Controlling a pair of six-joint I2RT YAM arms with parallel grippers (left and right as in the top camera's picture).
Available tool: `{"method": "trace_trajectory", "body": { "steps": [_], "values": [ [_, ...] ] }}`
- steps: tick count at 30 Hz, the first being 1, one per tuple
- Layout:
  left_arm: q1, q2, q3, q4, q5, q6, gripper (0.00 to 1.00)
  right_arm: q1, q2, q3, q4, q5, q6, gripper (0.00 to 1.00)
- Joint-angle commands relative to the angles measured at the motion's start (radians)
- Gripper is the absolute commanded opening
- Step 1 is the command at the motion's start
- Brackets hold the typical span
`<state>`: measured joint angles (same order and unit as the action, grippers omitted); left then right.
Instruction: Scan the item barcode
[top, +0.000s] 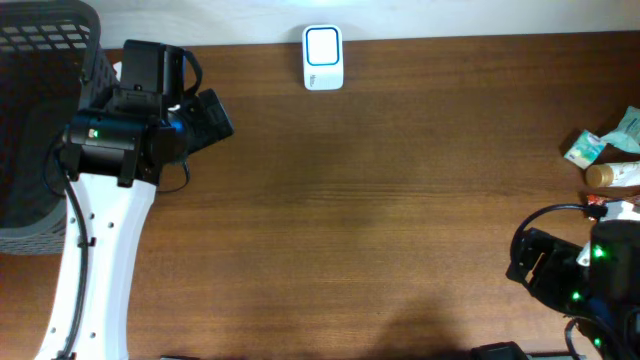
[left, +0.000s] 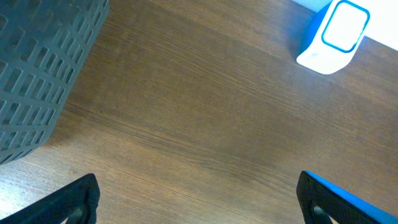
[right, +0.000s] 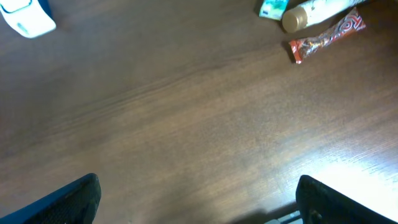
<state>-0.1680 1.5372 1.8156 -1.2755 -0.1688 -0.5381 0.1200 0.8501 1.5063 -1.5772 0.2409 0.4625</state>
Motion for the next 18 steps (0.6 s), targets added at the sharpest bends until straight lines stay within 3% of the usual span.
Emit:
{"method": "trace_trajectory", "body": {
  "steps": [1,13,15,18],
  "values": [
    [0.001,-0.003,0.002,0.001,-0.001,0.016,0.99,0.007,0.002,-0.018,0.003,-0.005,-0.002,0.99],
    [0.001,-0.003,0.002,0.002,-0.001,0.016,0.99,0.003,0.002,-0.074,0.019,0.005,-0.023,0.99],
    [0.001,-0.003,0.002,0.001,-0.001,0.016,0.99,0.003,-0.014,-0.167,0.111,-0.017,-0.118,0.99],
    [0.001,-0.003,0.002,0.001,-0.001,0.016,0.99,0.003,-0.121,-0.419,0.393,-0.156,-0.349,0.99]
  ]
}}
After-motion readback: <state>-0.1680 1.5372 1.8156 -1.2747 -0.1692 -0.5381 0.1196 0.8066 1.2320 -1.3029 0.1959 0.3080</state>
